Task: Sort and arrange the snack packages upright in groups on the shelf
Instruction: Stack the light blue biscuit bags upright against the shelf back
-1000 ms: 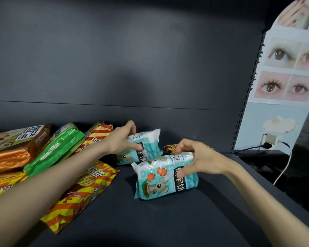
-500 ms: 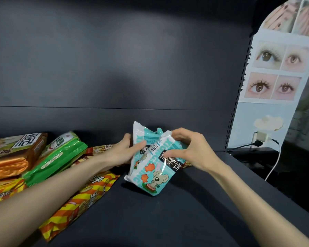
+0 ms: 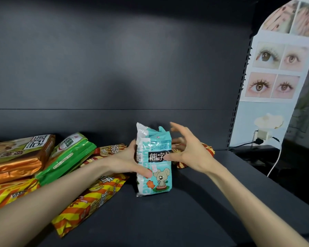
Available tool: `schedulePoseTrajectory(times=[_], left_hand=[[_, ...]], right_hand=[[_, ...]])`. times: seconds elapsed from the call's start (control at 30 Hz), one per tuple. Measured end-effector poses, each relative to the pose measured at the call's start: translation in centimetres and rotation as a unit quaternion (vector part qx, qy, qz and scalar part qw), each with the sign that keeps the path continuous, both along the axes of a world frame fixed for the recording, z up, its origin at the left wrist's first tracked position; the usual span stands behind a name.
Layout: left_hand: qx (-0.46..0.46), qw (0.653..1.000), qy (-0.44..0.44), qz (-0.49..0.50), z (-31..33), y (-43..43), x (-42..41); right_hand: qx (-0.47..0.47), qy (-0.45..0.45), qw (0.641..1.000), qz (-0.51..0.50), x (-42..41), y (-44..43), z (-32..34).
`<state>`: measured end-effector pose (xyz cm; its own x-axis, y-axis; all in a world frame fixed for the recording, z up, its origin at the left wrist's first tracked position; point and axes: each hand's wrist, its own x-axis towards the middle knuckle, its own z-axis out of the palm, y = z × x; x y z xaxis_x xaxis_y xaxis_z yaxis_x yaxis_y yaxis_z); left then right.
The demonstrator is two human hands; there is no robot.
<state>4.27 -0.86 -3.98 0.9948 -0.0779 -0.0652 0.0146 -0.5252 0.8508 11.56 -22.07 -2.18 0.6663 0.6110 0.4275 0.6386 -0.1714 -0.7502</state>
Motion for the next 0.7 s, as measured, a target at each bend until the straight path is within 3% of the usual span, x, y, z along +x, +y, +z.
schedulePoseTrajectory(times=[0.13,0.23,0.43,0.7], left_hand=[[0.006,0.999,-0.036,-0.006,0.2,-0.7,0.2],[0.021,0.999,-0.037,-0.017,0.3,-0.8,0.4],[0.025,0.998,-0.048,-0.035,0.1,-1.4,1.0],[0.103,0.989,-0.099,0.037,0.1,-2.7,3.8]], right_hand=[[-0.093,0.058,0.994,0.017,0.2,-0.4,-0.4],[-0.077,0.112,0.989,0.064,0.7,-0.6,-1.2],[-0.081,0.056,0.994,0.038,2.0,-0.8,-1.2],[-0.094,0.016,0.995,0.023,5.0,-1.6,-1.2]])
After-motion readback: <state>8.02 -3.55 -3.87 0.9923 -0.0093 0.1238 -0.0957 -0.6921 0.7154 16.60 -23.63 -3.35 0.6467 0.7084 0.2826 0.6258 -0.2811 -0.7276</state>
